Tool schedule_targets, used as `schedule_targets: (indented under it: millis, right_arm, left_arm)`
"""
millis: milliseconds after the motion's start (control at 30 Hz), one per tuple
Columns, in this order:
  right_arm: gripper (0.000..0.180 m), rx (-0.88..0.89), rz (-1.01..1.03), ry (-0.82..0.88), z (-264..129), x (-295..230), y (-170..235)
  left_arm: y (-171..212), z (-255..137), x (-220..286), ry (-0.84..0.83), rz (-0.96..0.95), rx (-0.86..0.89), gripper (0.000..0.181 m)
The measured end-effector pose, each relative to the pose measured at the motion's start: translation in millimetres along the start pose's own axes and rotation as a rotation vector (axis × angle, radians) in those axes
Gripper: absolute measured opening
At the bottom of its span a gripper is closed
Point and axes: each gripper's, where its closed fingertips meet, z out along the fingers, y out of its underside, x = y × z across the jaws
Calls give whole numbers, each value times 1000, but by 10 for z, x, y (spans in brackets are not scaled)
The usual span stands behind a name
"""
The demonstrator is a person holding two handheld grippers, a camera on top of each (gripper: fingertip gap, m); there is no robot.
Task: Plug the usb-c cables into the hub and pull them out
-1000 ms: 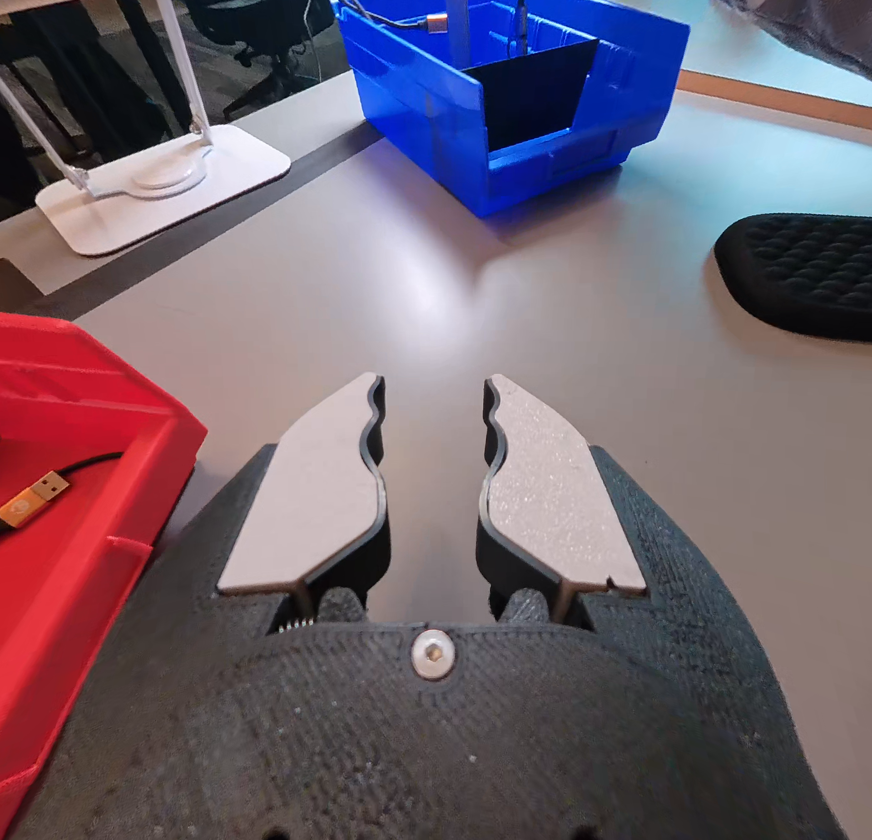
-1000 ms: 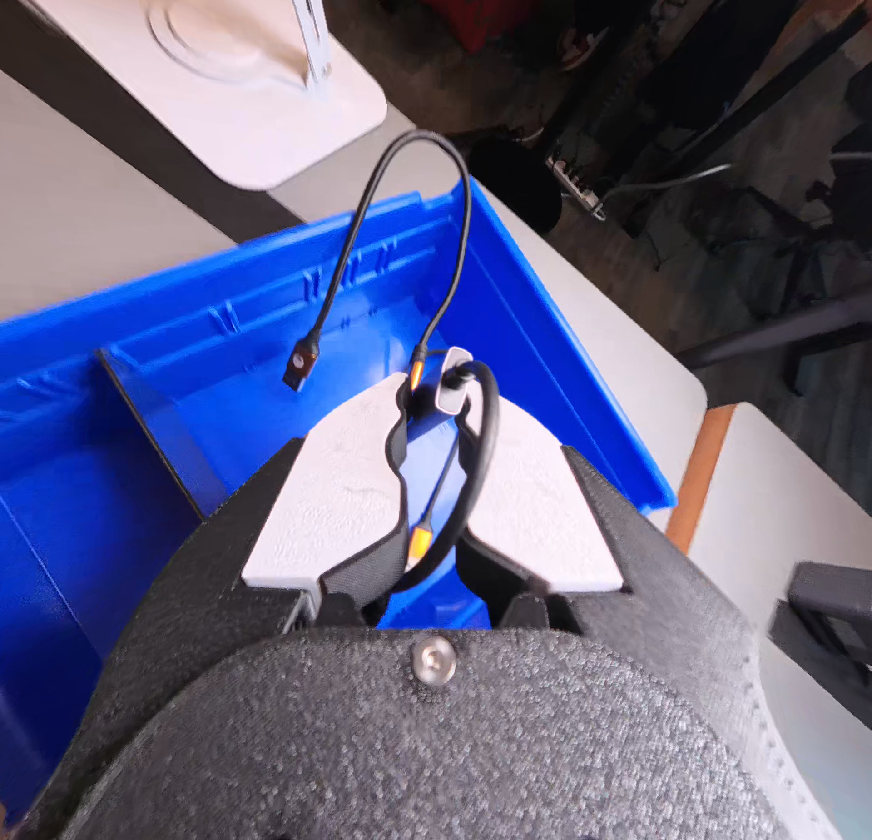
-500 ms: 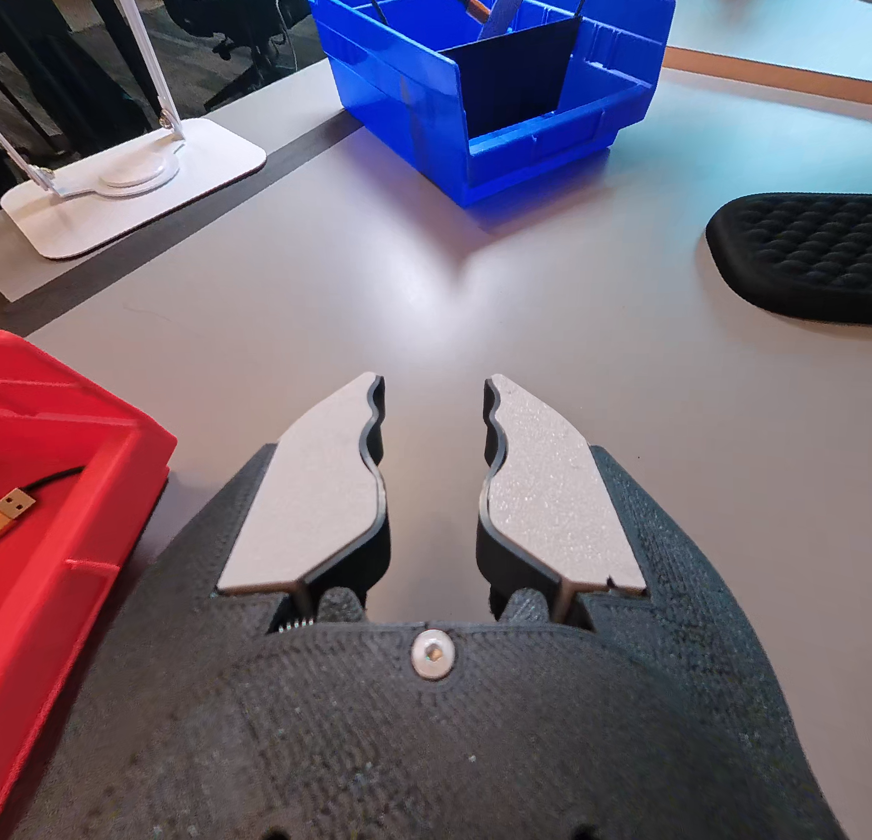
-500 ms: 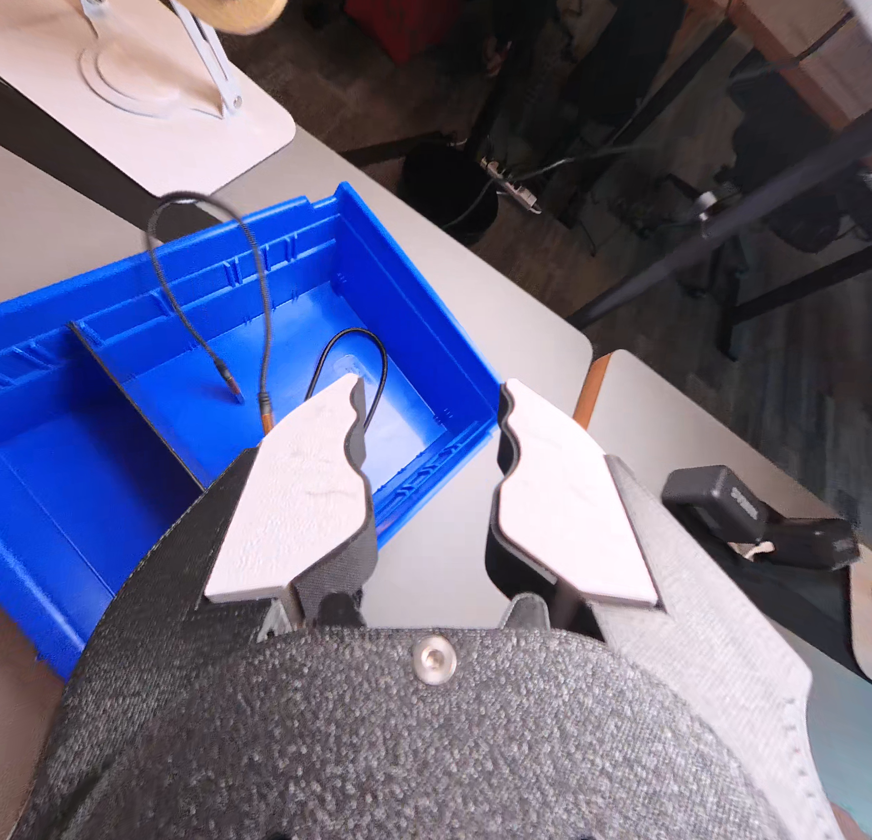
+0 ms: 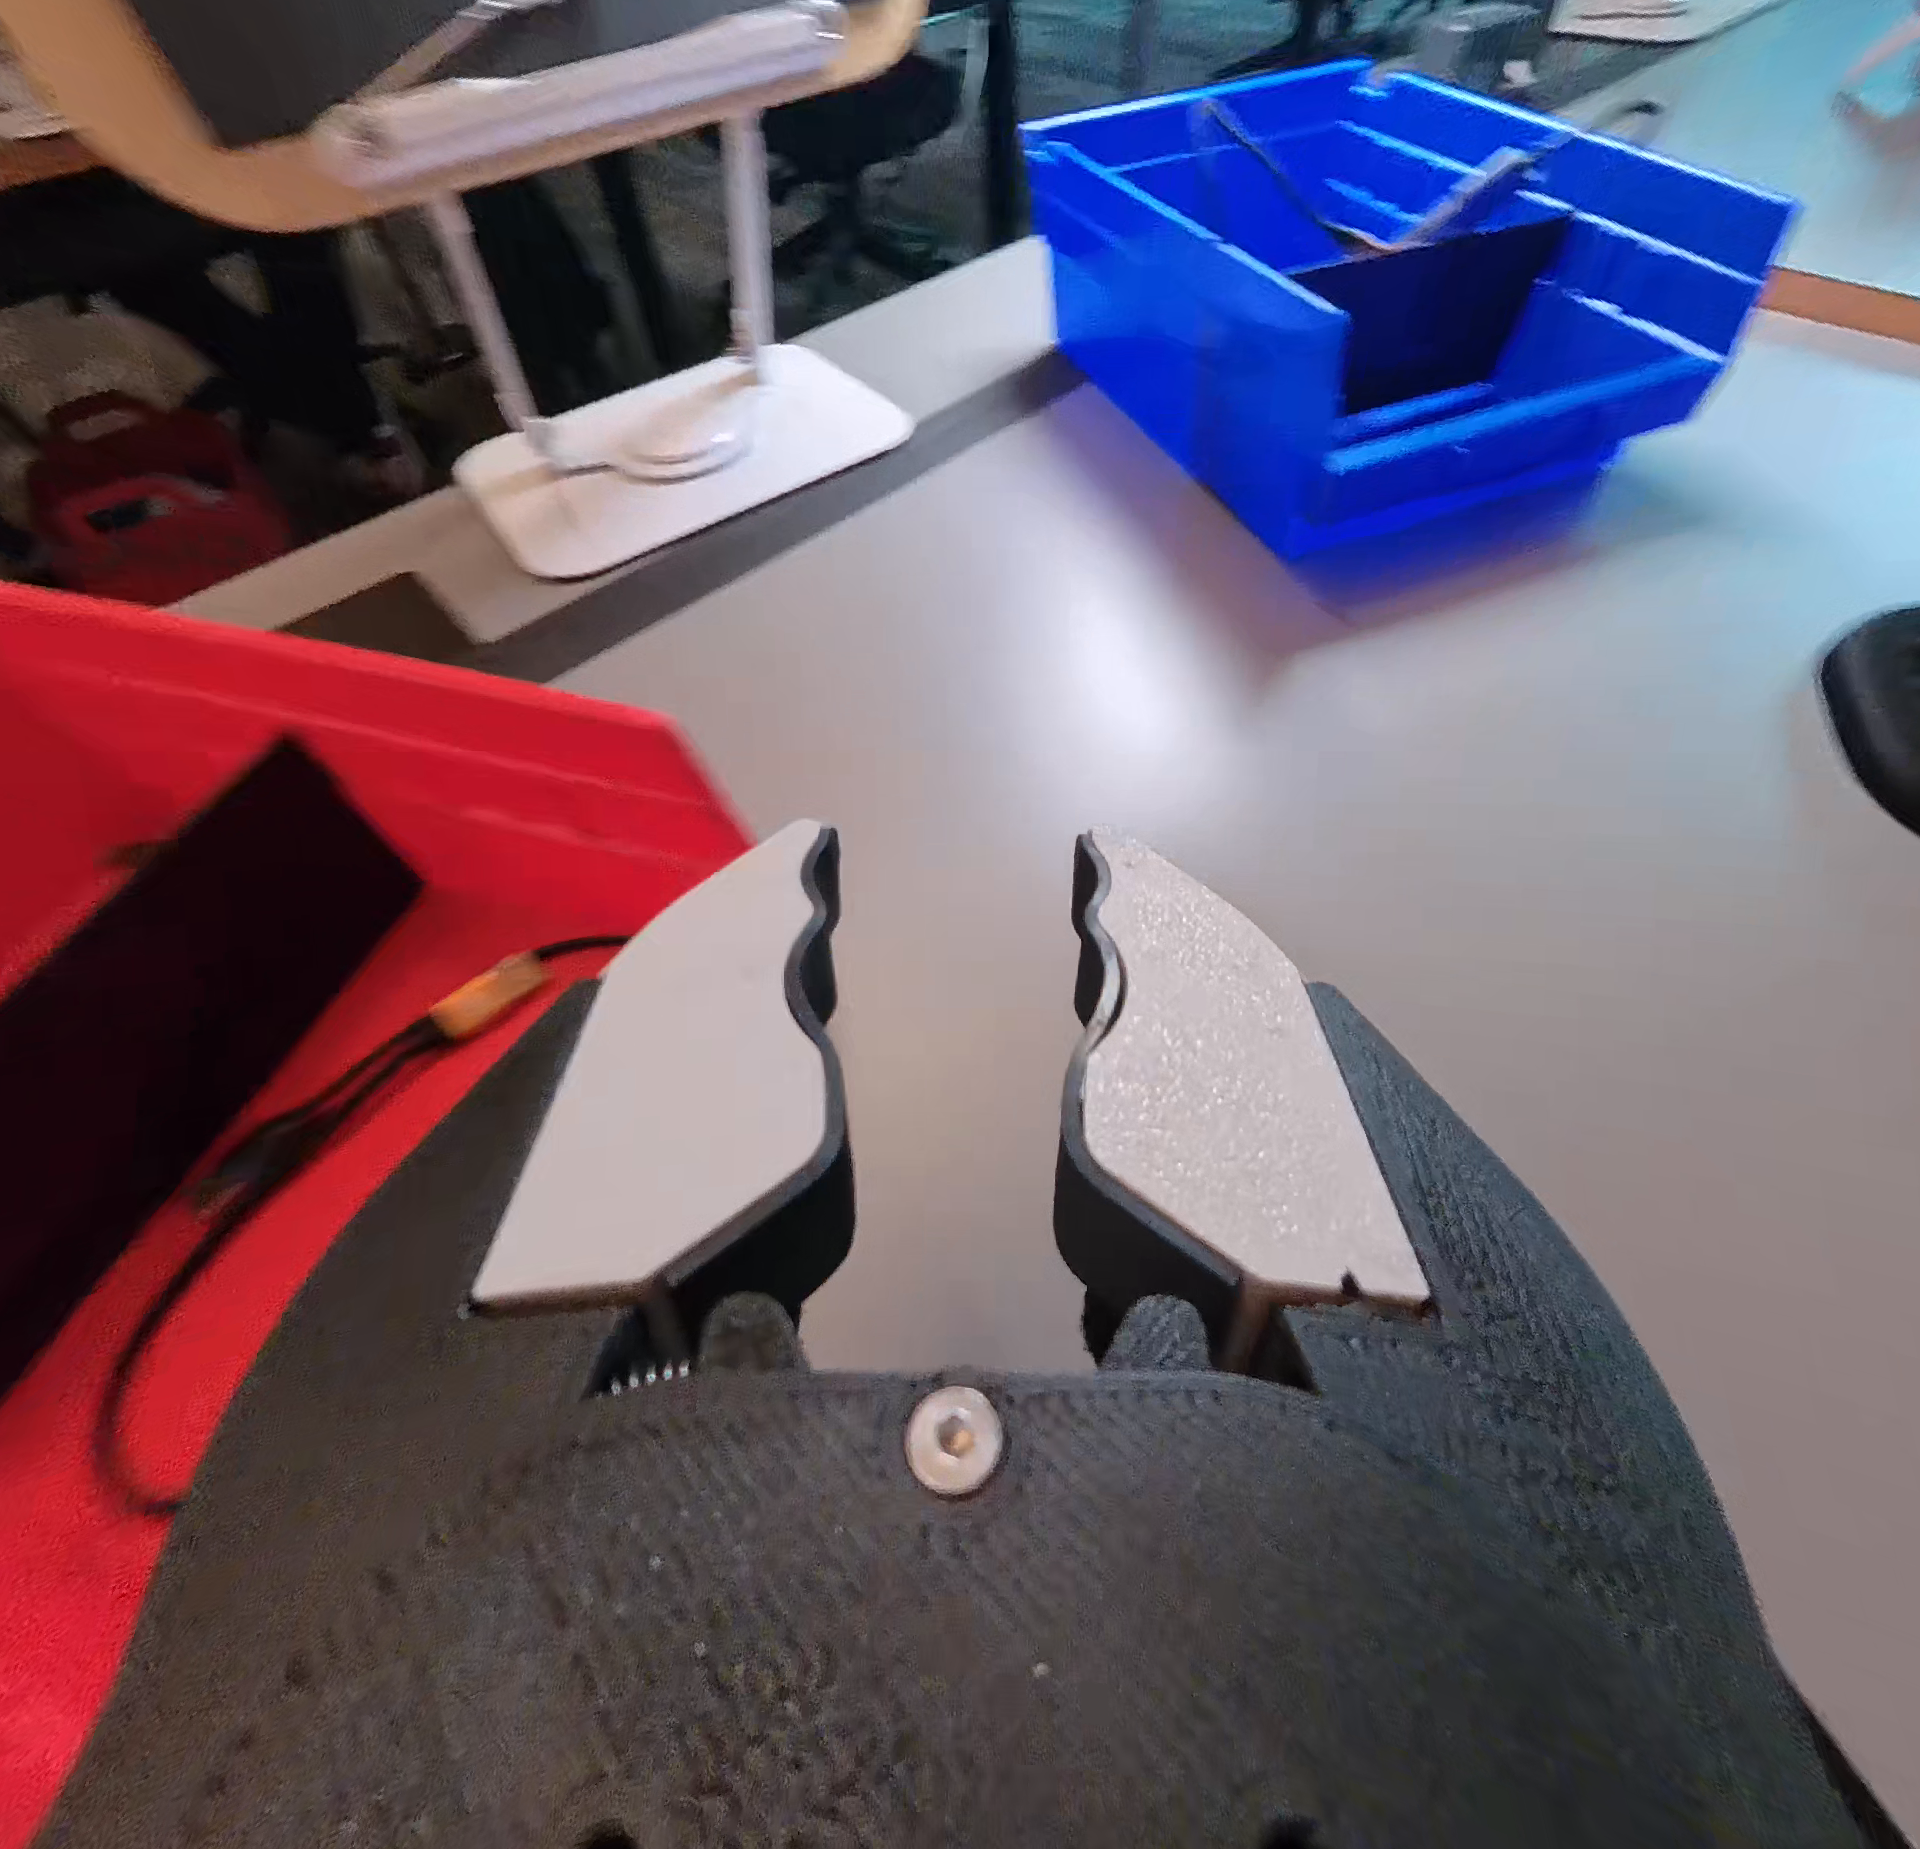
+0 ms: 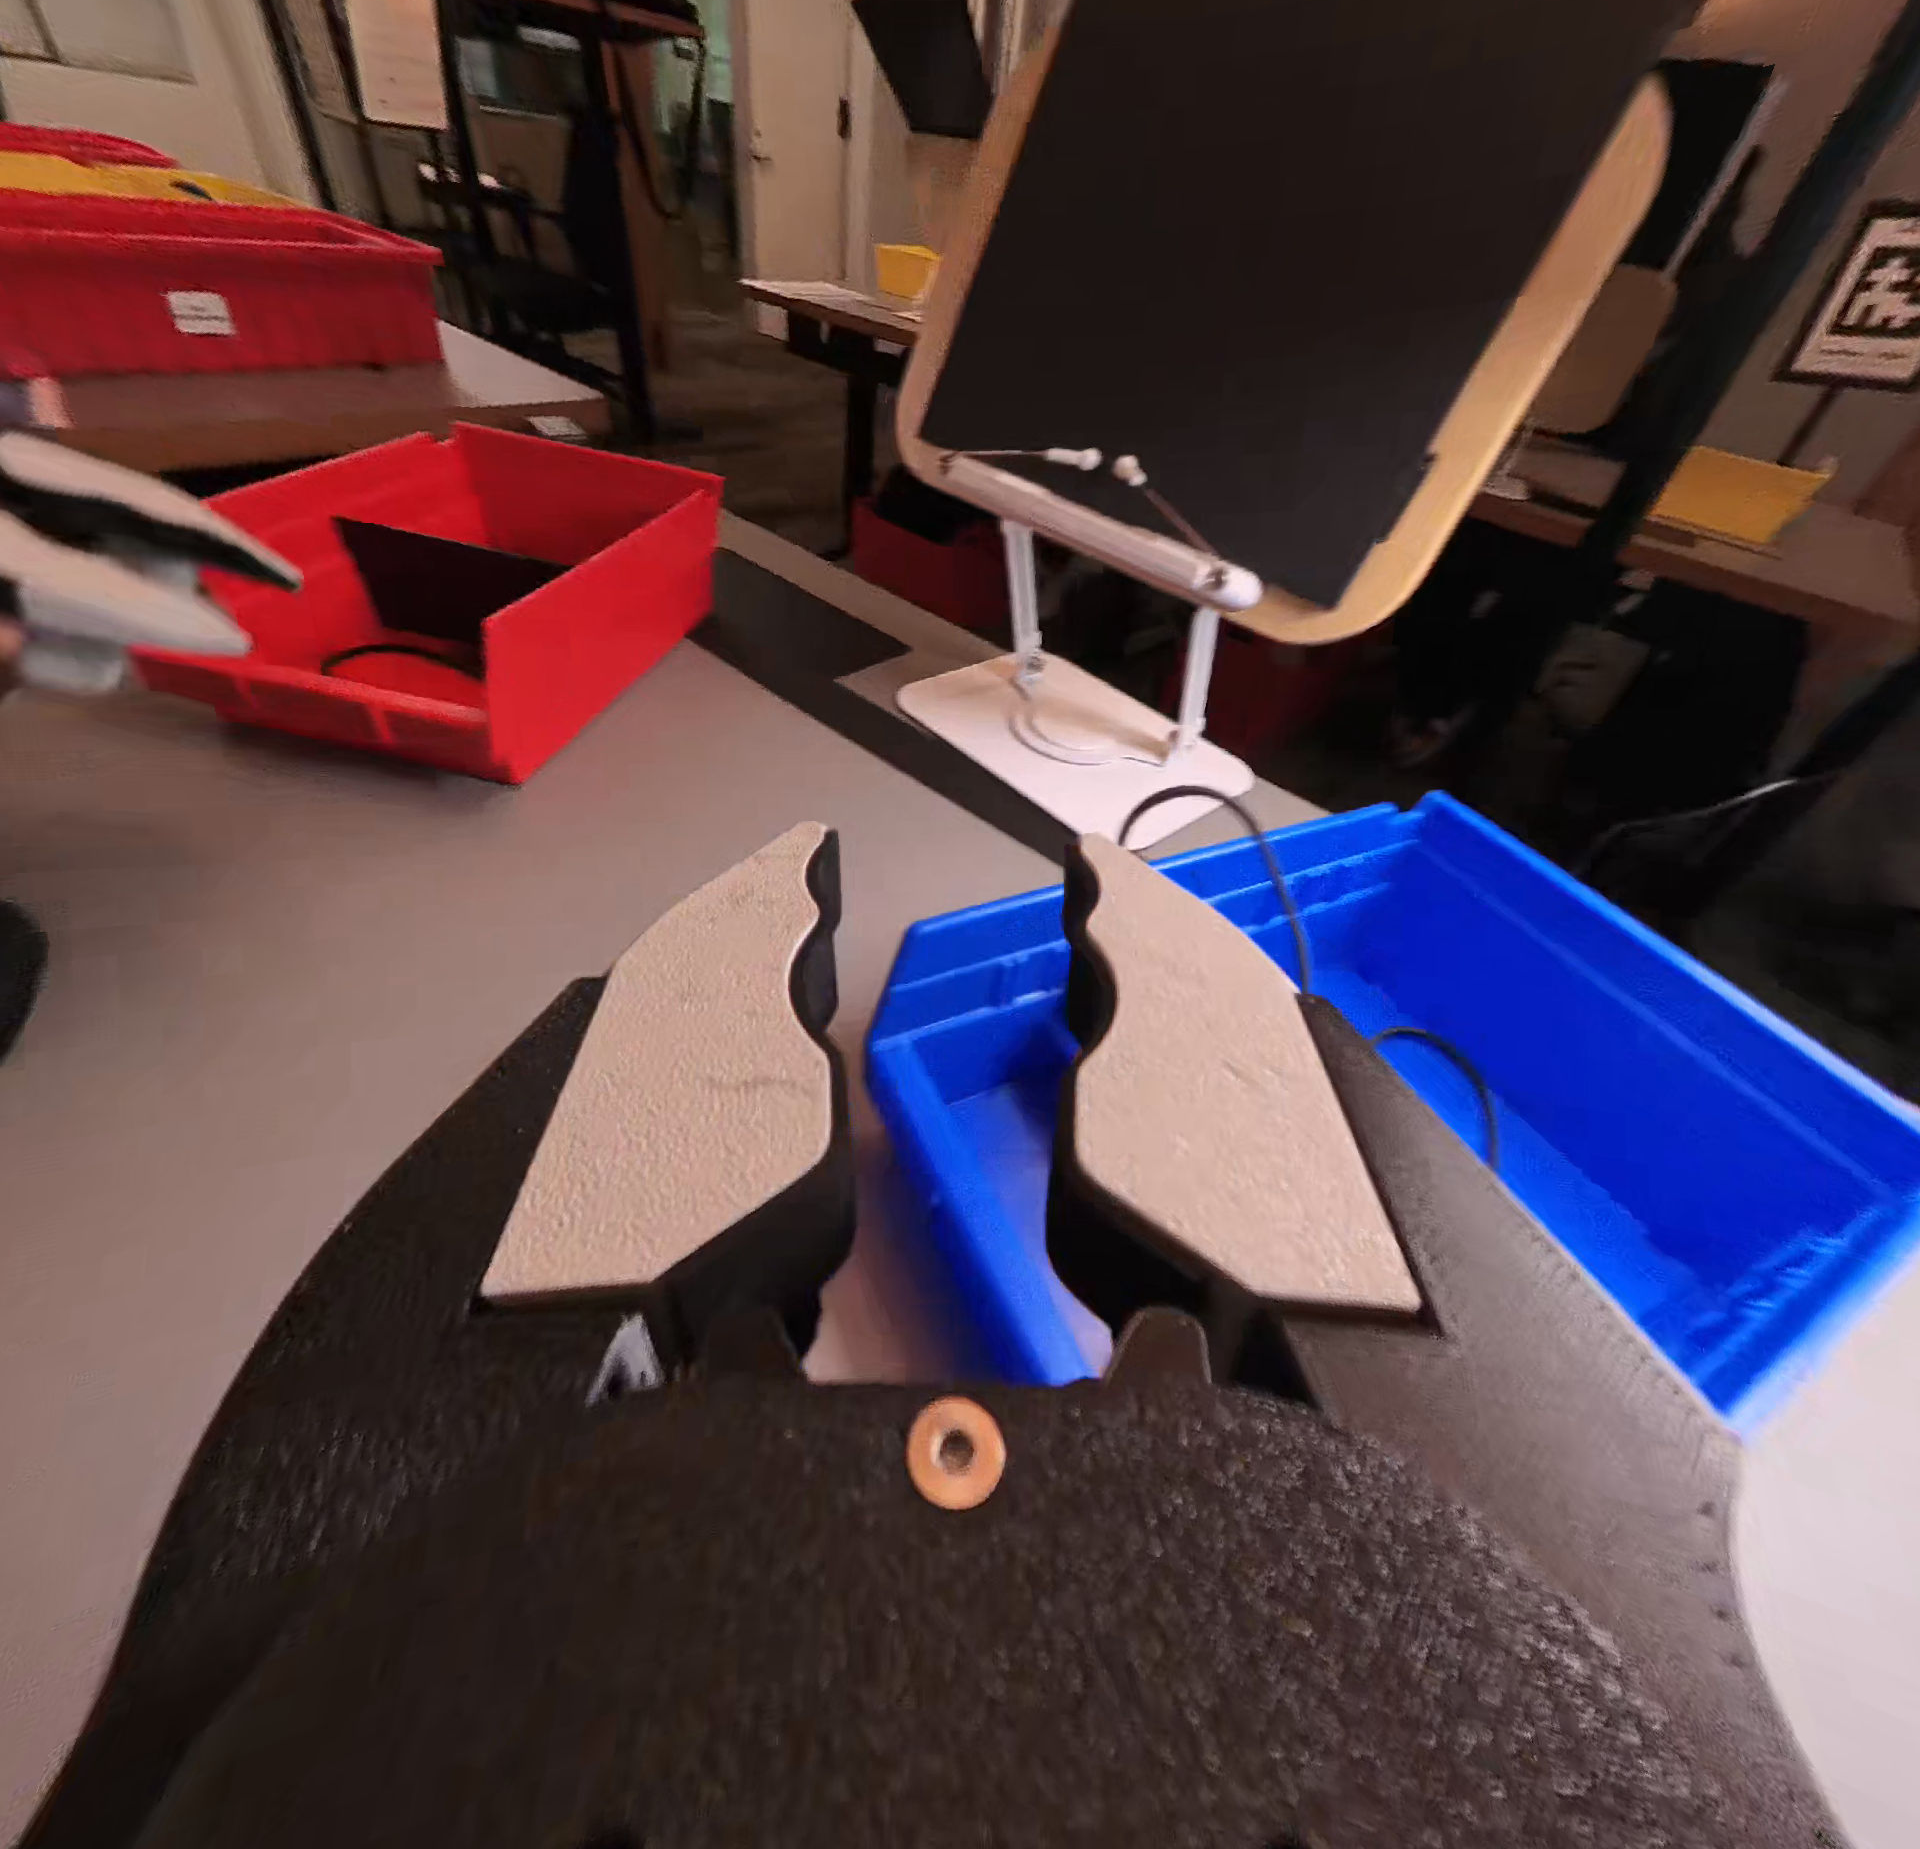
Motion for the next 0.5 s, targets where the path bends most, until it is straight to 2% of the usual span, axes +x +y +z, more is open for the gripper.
schedule_targets:
  millis: [100,233,333,433,500]
  right_arm:
    - [40,6,31,-63,61,-387,308]
    - [38,9,-6,-94,171,-625,610]
    - [38,6,-2,-139,196,-733,676]
    - [38,9,-24,-145,182,-764,684]
    - [38,14,-35,-142,166,-770,686]
  left_arm:
    - [-143,-239,-557,-104,-36,-49,44]
    - [-163,-349,-1279,-205,-5,-233,41]
    - [-109,-251,-1787,-221,-5,-413,39]
    - [68,-69,-2155,-160,-48,-625,40]
    - [231,33,-2378,-131,16,-768,40]
